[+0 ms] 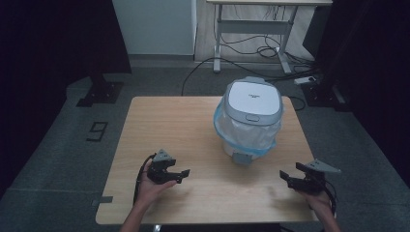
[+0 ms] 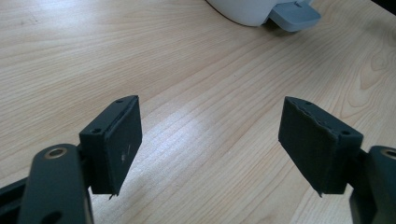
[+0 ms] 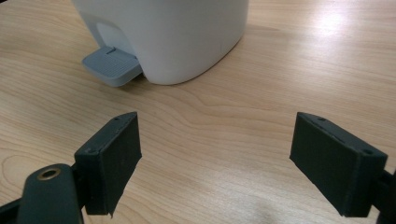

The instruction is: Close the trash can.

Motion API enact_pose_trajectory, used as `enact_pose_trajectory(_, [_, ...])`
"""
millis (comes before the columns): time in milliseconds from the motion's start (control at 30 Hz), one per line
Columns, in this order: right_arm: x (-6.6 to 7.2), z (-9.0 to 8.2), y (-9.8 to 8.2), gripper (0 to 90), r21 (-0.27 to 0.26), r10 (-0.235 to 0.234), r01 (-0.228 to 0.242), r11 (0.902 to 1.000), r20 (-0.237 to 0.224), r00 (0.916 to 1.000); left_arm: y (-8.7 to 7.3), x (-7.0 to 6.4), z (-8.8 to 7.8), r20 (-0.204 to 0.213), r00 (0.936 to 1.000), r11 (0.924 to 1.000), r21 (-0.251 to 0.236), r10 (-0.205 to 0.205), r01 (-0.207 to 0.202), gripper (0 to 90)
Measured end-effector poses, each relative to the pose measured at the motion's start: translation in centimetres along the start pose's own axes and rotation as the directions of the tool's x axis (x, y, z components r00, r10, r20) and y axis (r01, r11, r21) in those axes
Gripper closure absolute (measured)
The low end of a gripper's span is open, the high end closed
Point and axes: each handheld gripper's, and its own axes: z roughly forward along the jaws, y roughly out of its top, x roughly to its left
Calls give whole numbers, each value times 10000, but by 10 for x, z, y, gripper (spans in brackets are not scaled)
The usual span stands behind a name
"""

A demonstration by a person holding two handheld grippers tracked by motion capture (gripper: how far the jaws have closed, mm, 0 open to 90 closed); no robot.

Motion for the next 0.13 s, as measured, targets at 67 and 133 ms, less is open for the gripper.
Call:
enact_pose_trajectory(67, [1, 1, 0, 156, 9, -27, 27, 10000, -15, 10000, 0, 1, 0, -26, 10000, 10000, -8, -21, 21, 217])
enact_pose_trajectory(133, [1, 3, 0, 155, 17, -28, 28, 10000, -22, 10000, -1, 1, 1, -35, 10000, 10000, 11, -24, 24, 216])
